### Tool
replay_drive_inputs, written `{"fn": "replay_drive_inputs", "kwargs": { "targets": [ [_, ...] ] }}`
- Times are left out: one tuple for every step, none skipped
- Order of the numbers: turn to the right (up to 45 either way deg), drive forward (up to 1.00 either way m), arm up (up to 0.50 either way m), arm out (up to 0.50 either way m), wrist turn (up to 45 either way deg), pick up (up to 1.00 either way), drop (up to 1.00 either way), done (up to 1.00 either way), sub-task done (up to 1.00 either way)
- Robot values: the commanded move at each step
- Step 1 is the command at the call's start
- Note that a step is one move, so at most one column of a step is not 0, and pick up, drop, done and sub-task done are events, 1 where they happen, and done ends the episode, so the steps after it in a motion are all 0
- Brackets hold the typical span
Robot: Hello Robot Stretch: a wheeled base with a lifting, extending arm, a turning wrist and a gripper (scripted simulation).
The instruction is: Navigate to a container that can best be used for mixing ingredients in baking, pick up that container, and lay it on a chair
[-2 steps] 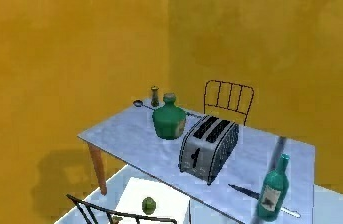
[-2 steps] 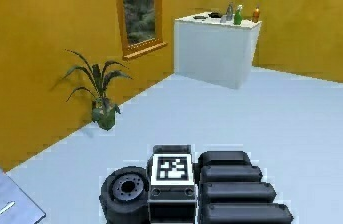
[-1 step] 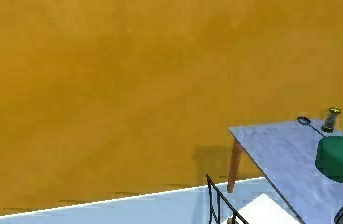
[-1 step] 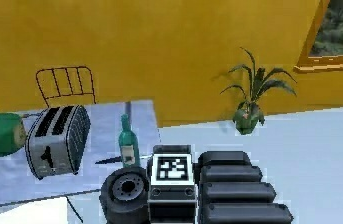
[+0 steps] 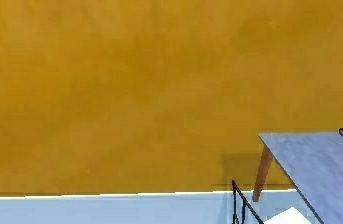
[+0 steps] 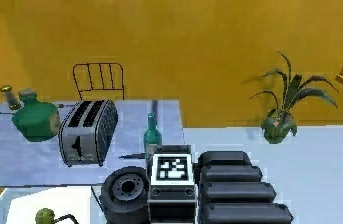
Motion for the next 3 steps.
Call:
{"fn": "replay_drive_inputs", "kwargs": {
  "targets": [
    [45.0, 0.00, 0.00, 0.00, 0.0, 0.00, 0.00, 0.00, 0.00],
    [3.0, 0.00, 0.00, 0.00, 0.0, 0.00, 0.00, 0.00, 0.00],
    [-42.0, 0.00, 0.00, 0.00, 0.0, 0.00, 0.00, 0.00, 0.00]
  ]
}}
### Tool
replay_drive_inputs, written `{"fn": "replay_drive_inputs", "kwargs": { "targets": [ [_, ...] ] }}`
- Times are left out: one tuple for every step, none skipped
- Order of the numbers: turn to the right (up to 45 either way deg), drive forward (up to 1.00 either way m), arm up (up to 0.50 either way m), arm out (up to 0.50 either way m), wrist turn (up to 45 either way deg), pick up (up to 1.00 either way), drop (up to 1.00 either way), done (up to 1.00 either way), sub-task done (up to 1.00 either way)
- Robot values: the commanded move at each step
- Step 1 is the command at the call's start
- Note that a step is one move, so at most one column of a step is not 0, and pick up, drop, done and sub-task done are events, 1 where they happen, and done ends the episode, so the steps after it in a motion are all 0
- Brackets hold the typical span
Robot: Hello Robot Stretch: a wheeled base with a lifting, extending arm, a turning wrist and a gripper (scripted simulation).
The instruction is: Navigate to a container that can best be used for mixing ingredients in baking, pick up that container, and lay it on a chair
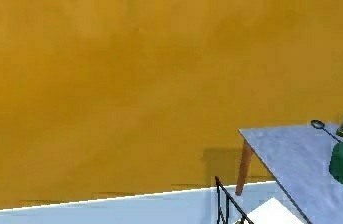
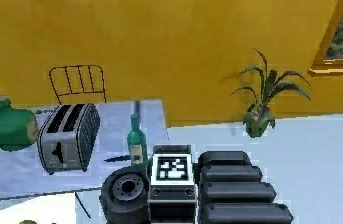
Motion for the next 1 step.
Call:
{"fn": "replay_drive_inputs", "kwargs": {
  "targets": [
    [39.0, 0.00, 0.00, 0.00, 0.0, 0.00, 0.00, 0.00, 0.00]
  ]
}}
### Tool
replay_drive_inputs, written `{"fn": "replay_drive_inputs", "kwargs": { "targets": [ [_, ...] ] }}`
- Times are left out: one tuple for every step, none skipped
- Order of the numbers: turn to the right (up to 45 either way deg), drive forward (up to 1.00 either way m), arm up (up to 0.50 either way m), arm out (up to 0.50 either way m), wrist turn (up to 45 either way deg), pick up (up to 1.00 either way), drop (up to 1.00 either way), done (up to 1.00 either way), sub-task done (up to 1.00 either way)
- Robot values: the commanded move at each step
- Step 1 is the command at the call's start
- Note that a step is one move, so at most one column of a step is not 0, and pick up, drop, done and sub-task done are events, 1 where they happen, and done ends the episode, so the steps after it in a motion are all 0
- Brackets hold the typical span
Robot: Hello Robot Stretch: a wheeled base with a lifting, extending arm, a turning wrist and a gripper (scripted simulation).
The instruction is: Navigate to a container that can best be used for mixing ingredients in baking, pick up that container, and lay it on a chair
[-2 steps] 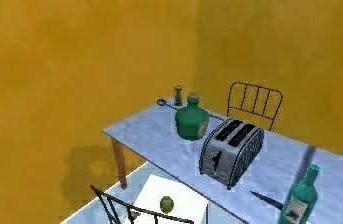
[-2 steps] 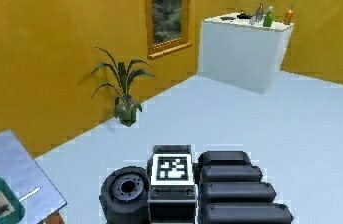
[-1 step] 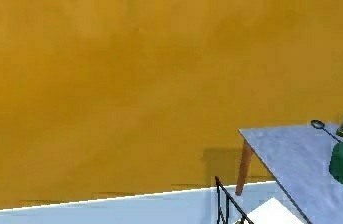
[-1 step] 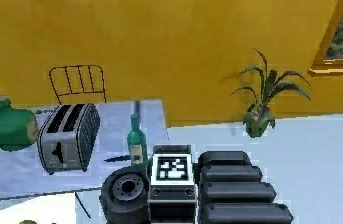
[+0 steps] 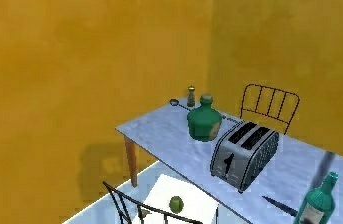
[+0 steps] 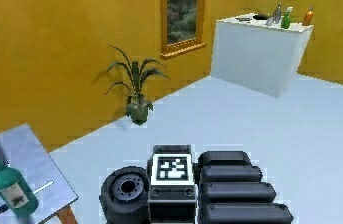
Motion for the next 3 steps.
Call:
{"fn": "replay_drive_inputs", "kwargs": {
  "targets": [
    [-36.0, 0.00, 0.00, 0.00, 0.0, 0.00, 0.00, 0.00, 0.00],
    [45.0, 0.00, 0.00, 0.00, 0.0, 0.00, 0.00, 0.00, 0.00],
    [33.0, 0.00, 0.00, 0.00, 0.0, 0.00, 0.00, 0.00, 0.00]
  ]
}}
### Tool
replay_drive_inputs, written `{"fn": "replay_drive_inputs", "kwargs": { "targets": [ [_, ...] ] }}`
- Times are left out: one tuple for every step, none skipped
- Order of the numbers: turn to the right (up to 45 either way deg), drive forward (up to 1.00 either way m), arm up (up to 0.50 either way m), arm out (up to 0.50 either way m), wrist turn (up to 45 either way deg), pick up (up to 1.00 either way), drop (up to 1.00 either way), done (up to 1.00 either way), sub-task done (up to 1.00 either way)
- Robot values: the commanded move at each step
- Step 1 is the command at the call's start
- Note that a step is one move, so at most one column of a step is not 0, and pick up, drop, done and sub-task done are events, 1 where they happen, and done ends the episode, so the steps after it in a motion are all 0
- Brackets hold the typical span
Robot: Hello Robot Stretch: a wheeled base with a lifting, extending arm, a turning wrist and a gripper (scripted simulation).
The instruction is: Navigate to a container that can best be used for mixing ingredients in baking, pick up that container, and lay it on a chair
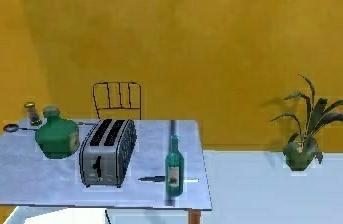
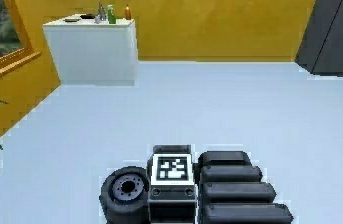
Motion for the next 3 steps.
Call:
{"fn": "replay_drive_inputs", "kwargs": {
  "targets": [
    [0.0, 0.35, 0.00, 0.00, 0.0, 0.00, 0.00, 0.00, 0.00],
    [-45.0, 0.00, 0.00, 0.00, 0.0, 0.00, 0.00, 0.00, 0.00],
    [-45.0, 0.00, 0.00, 0.00, 0.0, 0.00, 0.00, 0.00, 0.00]
  ]
}}
